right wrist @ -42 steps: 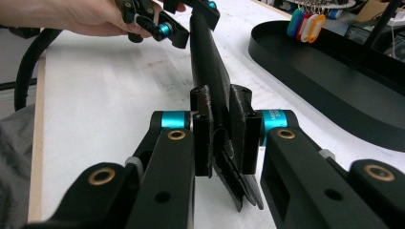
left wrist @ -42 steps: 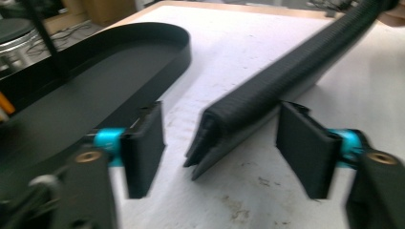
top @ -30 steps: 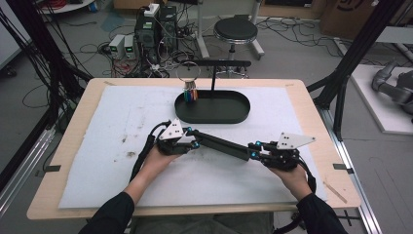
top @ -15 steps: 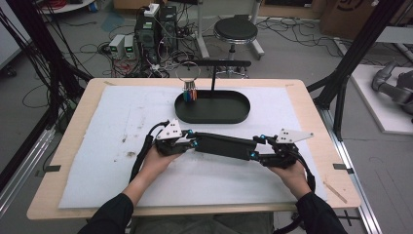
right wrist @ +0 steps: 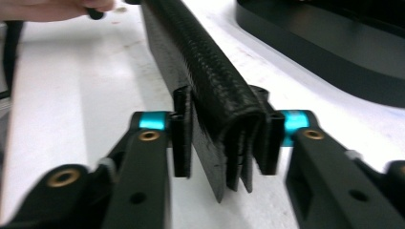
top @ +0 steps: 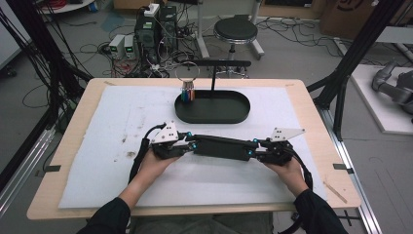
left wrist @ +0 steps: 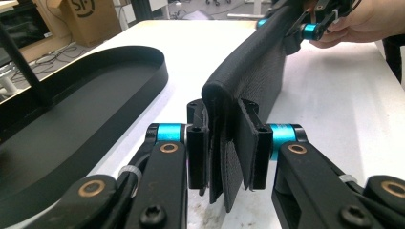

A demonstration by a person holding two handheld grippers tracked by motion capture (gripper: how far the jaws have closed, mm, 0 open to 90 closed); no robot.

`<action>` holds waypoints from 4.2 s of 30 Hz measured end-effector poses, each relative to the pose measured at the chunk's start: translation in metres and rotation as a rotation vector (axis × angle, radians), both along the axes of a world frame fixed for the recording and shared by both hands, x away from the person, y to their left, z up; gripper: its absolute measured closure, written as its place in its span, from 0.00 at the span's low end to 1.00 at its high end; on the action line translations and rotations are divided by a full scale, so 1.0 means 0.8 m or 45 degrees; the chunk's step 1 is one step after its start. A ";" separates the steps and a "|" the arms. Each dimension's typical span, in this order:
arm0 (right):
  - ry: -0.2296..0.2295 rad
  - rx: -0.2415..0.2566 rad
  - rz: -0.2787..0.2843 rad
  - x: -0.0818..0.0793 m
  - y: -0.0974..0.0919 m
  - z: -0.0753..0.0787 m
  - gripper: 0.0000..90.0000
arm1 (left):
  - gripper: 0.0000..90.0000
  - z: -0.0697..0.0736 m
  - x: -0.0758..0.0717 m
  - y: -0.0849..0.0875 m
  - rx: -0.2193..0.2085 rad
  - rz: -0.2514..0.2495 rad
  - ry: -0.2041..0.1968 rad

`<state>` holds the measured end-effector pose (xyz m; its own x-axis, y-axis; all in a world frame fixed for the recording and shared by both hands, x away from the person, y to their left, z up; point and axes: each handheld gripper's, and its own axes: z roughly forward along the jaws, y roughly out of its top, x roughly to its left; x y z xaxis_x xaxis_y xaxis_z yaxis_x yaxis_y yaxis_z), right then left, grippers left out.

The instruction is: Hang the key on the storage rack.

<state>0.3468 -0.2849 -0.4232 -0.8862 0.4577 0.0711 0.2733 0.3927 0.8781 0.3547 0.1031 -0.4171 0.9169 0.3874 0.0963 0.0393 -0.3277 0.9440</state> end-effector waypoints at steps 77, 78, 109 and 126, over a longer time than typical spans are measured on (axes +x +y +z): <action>-0.217 0.178 -0.027 -0.020 0.008 0.044 0.87 | 0.42 0.035 -0.015 0.046 -0.204 0.074 0.034; -0.225 0.172 -0.071 -0.016 0.007 0.046 0.87 | 0.41 0.036 -0.016 0.048 -0.208 0.082 0.030; -0.256 0.118 -0.378 0.078 0.034 0.051 0.87 | 0.36 0.023 -0.084 0.089 -0.143 0.160 -0.060; -0.219 0.118 -0.458 0.120 0.059 0.026 0.87 | 0.36 0.022 -0.088 0.084 -0.131 0.136 -0.079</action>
<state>0.4428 -0.2378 -0.4025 -0.6731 0.7395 -0.0084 0.2249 0.2154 0.9503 0.2840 0.1706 -0.3991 0.8634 0.4933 0.1063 0.0095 -0.2265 0.9740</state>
